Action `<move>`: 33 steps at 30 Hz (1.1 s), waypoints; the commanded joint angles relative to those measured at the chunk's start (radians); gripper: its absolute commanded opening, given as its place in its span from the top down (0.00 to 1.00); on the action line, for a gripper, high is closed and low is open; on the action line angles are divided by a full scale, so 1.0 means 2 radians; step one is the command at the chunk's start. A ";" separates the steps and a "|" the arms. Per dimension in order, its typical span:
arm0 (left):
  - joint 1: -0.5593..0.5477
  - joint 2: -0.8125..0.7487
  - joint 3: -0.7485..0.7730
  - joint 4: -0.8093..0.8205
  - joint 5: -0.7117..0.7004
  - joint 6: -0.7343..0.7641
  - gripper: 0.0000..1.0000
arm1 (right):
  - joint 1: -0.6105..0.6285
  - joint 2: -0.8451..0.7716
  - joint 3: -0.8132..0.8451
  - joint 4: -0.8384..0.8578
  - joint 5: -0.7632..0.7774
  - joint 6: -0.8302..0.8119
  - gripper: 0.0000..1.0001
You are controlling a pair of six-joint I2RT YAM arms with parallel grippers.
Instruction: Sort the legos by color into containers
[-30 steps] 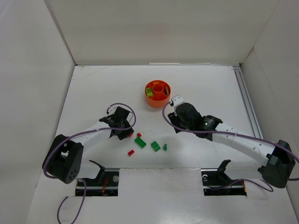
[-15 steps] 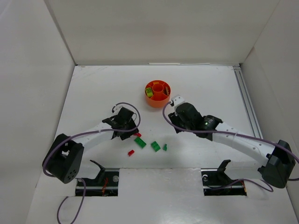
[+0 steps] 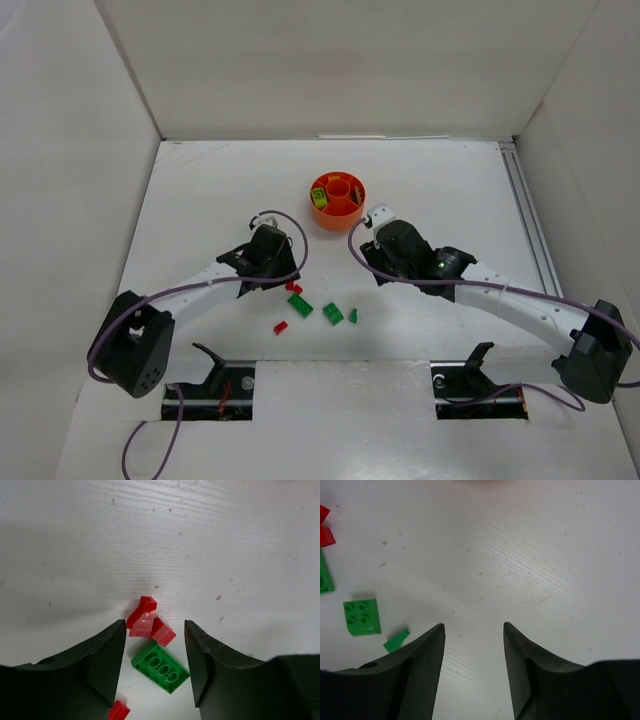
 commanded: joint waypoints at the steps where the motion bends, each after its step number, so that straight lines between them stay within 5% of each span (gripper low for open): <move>1: -0.002 0.033 0.033 -0.013 0.000 0.030 0.54 | -0.004 -0.001 0.005 0.007 0.002 -0.005 0.44; 19: -0.045 0.087 0.043 -0.033 -0.024 0.000 0.87 | -0.013 0.003 0.005 0.007 0.007 -0.005 0.44; 33: -0.045 0.098 0.116 -0.037 -0.034 0.007 1.00 | -0.024 -0.011 0.001 0.007 0.012 0.000 0.44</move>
